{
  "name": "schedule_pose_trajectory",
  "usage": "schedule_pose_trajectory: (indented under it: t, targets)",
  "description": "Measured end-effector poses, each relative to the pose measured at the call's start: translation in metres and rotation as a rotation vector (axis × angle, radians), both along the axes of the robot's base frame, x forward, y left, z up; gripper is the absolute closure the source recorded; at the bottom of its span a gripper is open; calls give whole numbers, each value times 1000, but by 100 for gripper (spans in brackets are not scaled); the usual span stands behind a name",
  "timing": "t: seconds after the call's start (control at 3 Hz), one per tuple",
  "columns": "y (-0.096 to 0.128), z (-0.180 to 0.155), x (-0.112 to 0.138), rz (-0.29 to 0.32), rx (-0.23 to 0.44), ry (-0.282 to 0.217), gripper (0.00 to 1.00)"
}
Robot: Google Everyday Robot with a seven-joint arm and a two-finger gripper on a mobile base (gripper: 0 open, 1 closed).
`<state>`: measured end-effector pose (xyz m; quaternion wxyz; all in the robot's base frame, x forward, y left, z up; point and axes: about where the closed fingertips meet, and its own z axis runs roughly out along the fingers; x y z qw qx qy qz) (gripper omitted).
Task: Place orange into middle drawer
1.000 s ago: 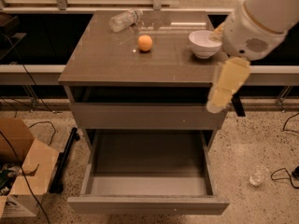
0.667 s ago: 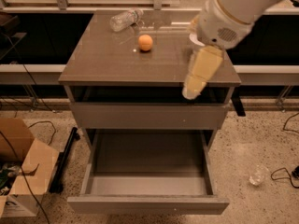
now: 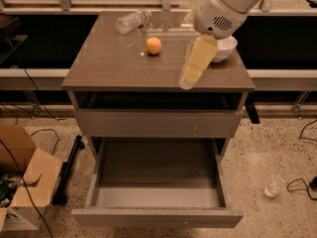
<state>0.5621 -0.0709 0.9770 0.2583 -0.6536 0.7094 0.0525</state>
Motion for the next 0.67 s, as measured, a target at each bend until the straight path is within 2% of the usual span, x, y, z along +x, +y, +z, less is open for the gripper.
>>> schedule_pose_trajectory:
  t: [0.33, 0.67]
  targets:
    - [4, -9, 15, -23, 30, -12, 0]
    - [6, -20, 58, -54, 109, -45, 0]
